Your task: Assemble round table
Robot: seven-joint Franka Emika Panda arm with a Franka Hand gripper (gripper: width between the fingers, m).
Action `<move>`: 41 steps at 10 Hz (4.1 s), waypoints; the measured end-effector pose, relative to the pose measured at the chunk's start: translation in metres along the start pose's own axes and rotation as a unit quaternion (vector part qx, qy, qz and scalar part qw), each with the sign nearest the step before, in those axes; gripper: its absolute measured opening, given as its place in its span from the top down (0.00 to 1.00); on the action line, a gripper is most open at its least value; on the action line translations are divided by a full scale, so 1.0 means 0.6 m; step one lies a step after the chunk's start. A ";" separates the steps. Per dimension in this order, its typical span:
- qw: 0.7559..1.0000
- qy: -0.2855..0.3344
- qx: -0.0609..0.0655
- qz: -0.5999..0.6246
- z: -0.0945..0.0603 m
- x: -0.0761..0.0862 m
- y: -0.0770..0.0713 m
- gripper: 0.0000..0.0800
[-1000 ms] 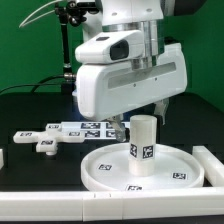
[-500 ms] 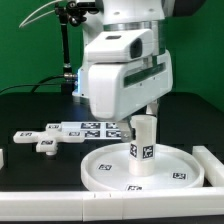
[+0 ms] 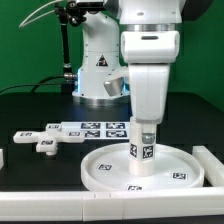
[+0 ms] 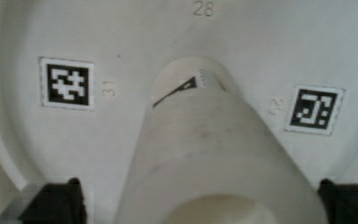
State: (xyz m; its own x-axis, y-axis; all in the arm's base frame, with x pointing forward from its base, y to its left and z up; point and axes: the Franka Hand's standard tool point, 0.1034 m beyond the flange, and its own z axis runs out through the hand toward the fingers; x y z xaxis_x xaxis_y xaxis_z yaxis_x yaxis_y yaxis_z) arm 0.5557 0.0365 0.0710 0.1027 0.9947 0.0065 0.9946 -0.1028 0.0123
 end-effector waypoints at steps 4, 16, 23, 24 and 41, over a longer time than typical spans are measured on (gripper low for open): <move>0.993 -0.016 -0.011 -0.116 -0.001 0.010 0.003 0.19; 0.963 -0.033 -0.004 -0.268 0.004 -0.022 0.005 0.49; 0.998 -0.031 -0.003 -0.053 0.004 -0.026 0.002 0.49; 1.000 -0.030 -0.003 -0.010 0.005 -0.028 0.002 0.49; 0.904 -0.009 0.021 0.428 -0.010 -0.041 -0.019 0.19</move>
Offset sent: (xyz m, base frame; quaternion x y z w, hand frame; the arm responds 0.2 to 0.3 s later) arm 0.0019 0.0131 0.0044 -0.0343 -0.0023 -0.1424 0.9892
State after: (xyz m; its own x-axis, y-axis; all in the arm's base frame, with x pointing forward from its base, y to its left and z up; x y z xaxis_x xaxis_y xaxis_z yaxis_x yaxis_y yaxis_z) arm 0.5416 0.0130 0.0765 0.8340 0.5514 -0.0207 0.5508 -0.8342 -0.0283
